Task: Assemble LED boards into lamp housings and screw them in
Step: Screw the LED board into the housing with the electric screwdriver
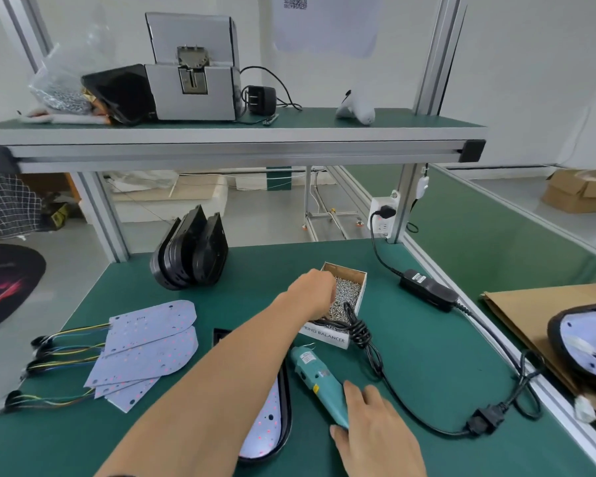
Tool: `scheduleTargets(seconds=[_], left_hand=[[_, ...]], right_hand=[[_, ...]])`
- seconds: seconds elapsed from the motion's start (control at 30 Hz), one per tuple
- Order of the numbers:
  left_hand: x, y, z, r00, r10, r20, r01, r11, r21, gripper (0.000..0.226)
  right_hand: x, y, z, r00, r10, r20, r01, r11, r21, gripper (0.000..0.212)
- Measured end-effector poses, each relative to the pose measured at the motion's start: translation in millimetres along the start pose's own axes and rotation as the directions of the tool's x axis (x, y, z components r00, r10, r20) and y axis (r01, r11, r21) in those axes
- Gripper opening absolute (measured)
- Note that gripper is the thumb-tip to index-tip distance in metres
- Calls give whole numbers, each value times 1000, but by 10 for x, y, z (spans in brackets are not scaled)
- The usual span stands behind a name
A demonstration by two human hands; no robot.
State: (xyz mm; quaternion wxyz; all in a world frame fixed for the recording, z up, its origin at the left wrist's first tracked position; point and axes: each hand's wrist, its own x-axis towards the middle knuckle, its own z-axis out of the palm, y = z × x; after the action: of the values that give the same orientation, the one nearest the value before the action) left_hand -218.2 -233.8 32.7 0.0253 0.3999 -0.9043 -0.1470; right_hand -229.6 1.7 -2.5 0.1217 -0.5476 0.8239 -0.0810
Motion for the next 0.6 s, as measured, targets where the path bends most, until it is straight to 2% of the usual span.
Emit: scheduleTargets(seconds=[0.07,0.1,0.17,0.23,0.6], left_hand=[[81,35,84,1000,3,26,-6,992,124,15],[105,57,114,1000,11,25,-15,986,167,20],[129,105,163,998,55,36,-62,975,212,30],[137,123,198,997,68,31,-73,968,240,30],[119,113,259,997,83,6,-82,980,182,27]], right_hand=[[16,-1,15,1000,2,-3,-2,1000,-5,73],[19,-4,18,1000,0,-9,0,1000,-8,74],[28,5,31,1000,3,-13,-3,1000,-6,73],[40,15,51,1000,8,-13,-8,1000,-15,73],[76,58,114,1000,4,-16,-4,1000,-25,74]])
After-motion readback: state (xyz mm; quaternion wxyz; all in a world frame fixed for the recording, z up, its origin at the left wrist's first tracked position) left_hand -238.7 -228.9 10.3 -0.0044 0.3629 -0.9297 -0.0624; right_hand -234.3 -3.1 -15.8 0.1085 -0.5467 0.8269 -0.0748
